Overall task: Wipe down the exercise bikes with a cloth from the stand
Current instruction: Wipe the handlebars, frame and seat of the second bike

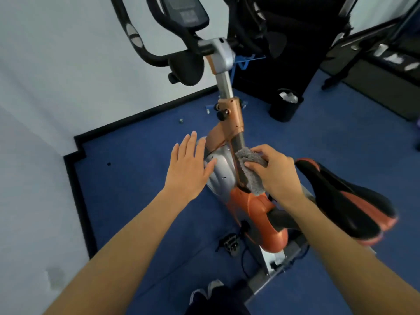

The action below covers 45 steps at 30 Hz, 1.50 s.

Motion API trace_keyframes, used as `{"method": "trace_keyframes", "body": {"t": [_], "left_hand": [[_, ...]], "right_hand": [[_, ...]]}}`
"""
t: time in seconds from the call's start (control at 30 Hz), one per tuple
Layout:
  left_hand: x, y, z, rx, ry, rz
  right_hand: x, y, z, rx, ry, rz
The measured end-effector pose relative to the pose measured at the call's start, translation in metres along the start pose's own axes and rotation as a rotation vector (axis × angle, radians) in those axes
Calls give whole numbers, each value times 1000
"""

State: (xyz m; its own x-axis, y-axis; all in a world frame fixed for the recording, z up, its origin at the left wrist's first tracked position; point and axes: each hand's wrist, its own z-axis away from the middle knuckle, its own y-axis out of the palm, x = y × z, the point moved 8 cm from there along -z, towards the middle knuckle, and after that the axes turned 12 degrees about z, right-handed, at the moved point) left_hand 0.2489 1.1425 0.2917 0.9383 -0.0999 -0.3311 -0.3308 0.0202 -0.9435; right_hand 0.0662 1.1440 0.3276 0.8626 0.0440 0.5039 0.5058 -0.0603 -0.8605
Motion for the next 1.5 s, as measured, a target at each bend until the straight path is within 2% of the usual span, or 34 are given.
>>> {"method": "trace_keyframes", "body": {"t": [0.23,0.4,0.57,0.83,1.0,1.13,1.37,1.5], "left_hand": [[-92,41,19,52,146,53],[-155,64,40,55,182,12],[-217,93,56,41,141,-16],[-312,139,85,12,35,143],[-323,164,93,60,-31,147],[-315,173,91,33,-66,204],[-301,174,81,-12,-96,475],[-292,179,80,-41,-171,703]], "right_hand": [[-80,-55,46,-93,104,33],[-135,-98,67,-138,135,33],[-192,-137,78,-144,104,-27],[-278,-184,90,-40,24,9],[-304,-176,90,19,5,-10],[-305,-161,86,45,-4,-24],[-298,-156,83,-78,31,-128],[-279,-142,82,-111,-50,-115]]}}
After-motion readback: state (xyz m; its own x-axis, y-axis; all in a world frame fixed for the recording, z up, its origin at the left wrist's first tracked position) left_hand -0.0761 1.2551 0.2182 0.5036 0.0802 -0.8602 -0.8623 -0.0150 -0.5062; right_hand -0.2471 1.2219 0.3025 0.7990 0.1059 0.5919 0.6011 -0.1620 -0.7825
